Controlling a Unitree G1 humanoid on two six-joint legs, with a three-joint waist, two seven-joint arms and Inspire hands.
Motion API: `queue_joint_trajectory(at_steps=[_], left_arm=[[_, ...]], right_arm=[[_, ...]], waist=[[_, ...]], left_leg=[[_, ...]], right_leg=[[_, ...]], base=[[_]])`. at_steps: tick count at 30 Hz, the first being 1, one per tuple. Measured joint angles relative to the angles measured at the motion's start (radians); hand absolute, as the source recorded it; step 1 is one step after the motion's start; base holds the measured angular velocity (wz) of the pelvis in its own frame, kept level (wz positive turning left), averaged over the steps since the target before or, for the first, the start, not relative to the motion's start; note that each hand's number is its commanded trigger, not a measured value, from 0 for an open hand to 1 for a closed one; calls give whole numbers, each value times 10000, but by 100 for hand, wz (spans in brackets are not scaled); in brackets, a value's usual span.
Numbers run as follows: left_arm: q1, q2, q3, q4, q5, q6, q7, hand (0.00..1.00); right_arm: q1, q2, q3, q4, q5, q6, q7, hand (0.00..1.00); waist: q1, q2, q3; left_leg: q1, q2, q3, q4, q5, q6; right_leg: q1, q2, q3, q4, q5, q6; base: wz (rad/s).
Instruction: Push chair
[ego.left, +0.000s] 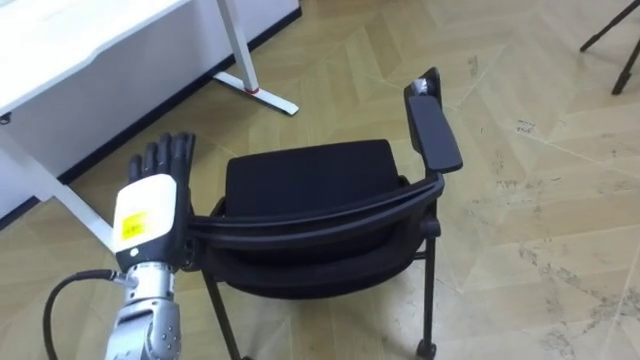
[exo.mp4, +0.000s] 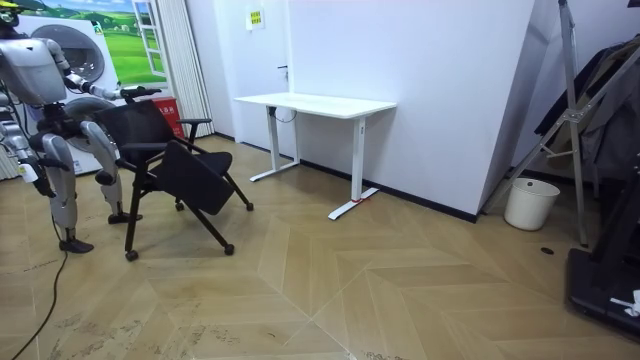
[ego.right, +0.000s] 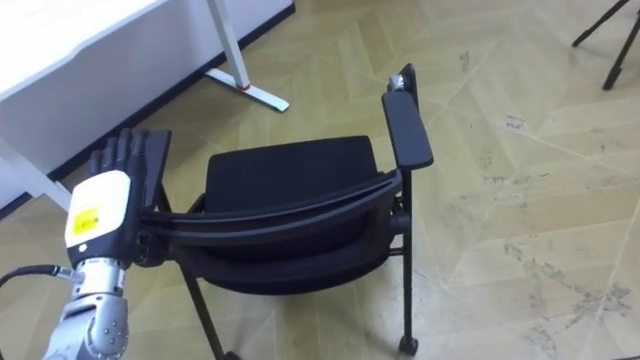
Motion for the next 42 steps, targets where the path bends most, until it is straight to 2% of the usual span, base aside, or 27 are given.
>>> queue_joint_trajectory(at_steps=[5, 9, 13, 16, 19, 26, 42], left_arm=[[0, 46, -285, -26, 25, -4, -23, 0], [2, 46, -400, 68, 45, -6, -24, 0], [6, 45, -432, 612, 161, 9, -21, 0], [3, 48, -490, 797, 288, 2, 57, 0], [-43, 54, -491, 1340, 453, -20, 239, 0], [-236, 84, -482, 1903, 887, 36, 267, 0], [-234, 89, -481, 1886, 1138, 144, 474, 0]], right_arm=[[-110, -3, 0, 0, -312, -183, 118, 0], [-123, -5, -10, 37, -442, -182, 124, 0], [-162, -11, -27, 234, -480, -189, 64, 0], [-104, -28, -26, 326, -491, -178, -29, 0], [-119, -73, -33, 327, -689, -179, -143, 0], [-125, -90, -32, 281, -1075, -170, -229, 0], [-238, -92, -62, 241, -1338, -178, -249, 0]], waist=[[-58, -47, 28], [-103, -48, 29], [-325, -19, 10], [-340, -1, 0], [-333, 129, -75], [-341, 130, -45], [-308, 61, 0]], left_leg=[[-8, -8, 17, -10, 0, 0], [-8, -9, 34, -17, 0, 0], [-6, -8, 55, -17, 0, 0], [65, 6, 156, -23, 0, 0], [221, 30, 309, -129, 0, 0], [504, 45, 525, -275, 2, -1], [494, 36, 538, -309, 3, 0]], right_leg=[[21, -1, 16, 10, 9, 1], [20, 0, 28, 0, 9, 1], [16, 0, 48, -2, 11, -2], [14, 0, 201, 10, 17, -8], [28, 3, 299, 58, 26, -10], [36, -14, 579, 100, 33, 25], [43, -11, 605, -20, 31, 29]], base=[[0], [0], [0], [-11], [-14], [-11], [0]])
